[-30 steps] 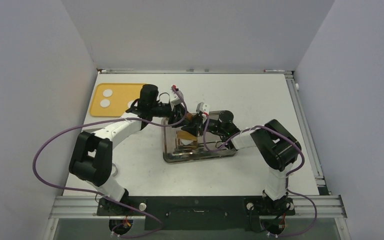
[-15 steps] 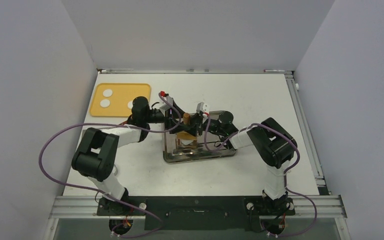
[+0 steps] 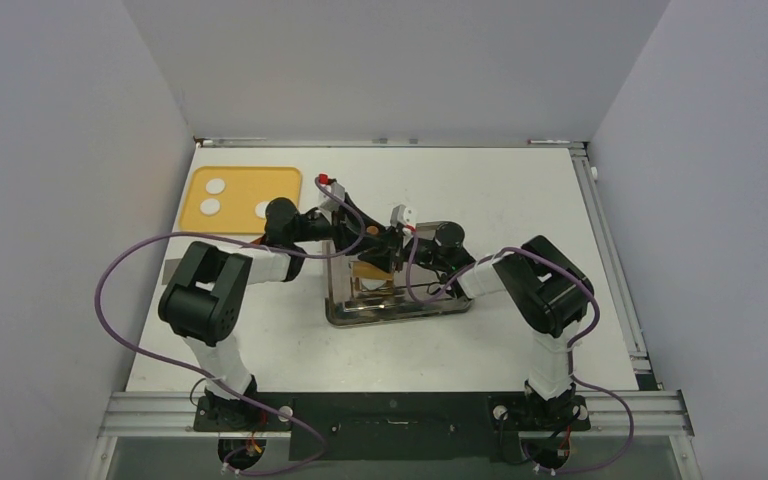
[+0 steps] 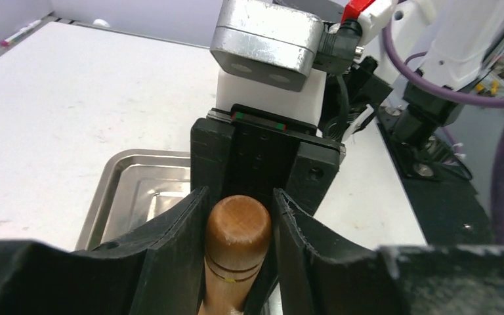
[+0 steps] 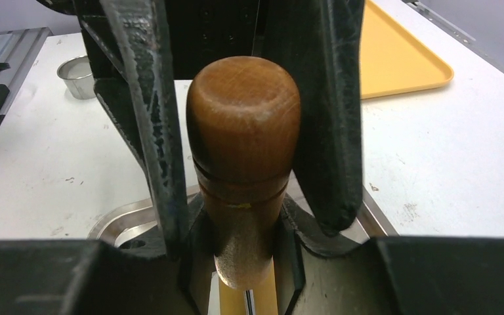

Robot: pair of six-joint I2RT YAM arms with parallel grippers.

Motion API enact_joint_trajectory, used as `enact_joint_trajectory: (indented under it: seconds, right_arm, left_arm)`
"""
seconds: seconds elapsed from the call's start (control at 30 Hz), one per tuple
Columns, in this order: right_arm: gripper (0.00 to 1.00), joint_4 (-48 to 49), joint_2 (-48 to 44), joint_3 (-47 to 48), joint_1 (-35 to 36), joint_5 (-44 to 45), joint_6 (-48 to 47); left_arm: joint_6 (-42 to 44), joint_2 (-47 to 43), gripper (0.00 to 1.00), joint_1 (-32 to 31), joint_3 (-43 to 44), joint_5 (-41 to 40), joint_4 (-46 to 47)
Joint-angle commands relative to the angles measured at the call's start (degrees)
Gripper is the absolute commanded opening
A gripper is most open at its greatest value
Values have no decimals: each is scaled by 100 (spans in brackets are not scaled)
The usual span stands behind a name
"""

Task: Roll out the dumpling wrappers from the dough
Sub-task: Flatten out the dough on the work surface.

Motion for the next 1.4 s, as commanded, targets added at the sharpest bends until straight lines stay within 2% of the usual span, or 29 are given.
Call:
enact_joint_trajectory:
  seconds: [0.0,0.17,0.23,0.27,0.33,0.37,0.47,0.6,0.63,0.7,0.83,0.97,1.37]
  right_arm:
    - [8,-276,-69,158,-3,87,-162]
    - [8,-374,-56,234,4,70,-172]
    - [8,-396,-53,247,9,65,-184]
    - [8,-403,-63,254,12,69,-186]
    - [8,-431,-76,251,13,89,-192]
    - [8,-431,-92,241,13,118,-198]
    - [8,-533,-228,195,14,337,-263]
    - [8,-1254,-473,167,86,505,-655]
    - [8,-1355,-516,71,134,542,-739]
    - [8,-1235,-481,-239,191,603,-655]
    - [8,-722,-313,-847,239,845,-305]
    - [8,-235,-104,-1086,259,1025,-51]
    - [8,-139,-134,-2048,581,1719,231]
  left_arm:
    - [1421,-549,36,-176,199,-106,-1557]
    - [1518,-522,33,-67,95,245,-1661]
    - [1829,-553,29,-77,116,174,-2080]
    - [2068,-577,24,-98,160,116,-2385]
    - [2574,-609,6,-142,295,16,-3119]
    - [2709,-618,0,-156,325,-63,-3375]
    - [2891,-778,0,-143,247,-342,-3812]
    - [3069,-1249,0,-163,91,-1073,-5148]
    - [3147,-1333,0,-167,-81,-1121,-5215]
    - [2957,-1420,0,-161,-467,-1266,-5055]
    - [3026,-1244,0,-107,-474,-1500,-5861]
    - [3158,-921,0,-75,-354,-1420,-6186]
    - [2808,-836,0,-181,-463,-1164,-6587]
